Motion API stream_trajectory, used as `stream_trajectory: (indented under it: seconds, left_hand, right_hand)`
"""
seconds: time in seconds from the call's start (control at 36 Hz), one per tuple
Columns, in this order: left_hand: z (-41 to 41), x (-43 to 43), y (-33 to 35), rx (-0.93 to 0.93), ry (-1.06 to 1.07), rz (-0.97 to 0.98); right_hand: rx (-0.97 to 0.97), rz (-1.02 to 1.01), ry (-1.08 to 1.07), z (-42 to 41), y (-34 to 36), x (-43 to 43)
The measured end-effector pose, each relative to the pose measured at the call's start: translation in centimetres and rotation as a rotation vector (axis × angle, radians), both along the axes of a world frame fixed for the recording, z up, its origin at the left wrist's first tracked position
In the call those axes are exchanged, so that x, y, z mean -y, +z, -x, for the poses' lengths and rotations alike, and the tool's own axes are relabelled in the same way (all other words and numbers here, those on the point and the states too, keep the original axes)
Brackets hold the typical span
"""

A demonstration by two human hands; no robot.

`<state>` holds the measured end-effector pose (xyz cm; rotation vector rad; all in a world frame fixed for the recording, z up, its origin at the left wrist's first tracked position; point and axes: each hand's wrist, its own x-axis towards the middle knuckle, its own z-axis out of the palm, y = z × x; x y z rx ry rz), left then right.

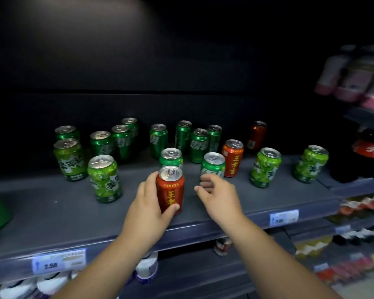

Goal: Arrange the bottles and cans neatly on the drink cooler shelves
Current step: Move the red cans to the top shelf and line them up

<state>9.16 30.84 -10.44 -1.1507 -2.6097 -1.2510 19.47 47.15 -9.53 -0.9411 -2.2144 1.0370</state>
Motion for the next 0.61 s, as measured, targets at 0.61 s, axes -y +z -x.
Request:
stream_trajectory:
  seconds: [0.61]
  left_hand:
    - [-8.7, -13.8, -0.2, 0.051, 0.056, -0.068]
  right_hand:
    - [0.06, 0.072, 0.163, -6.6, -1.2, -17.4]
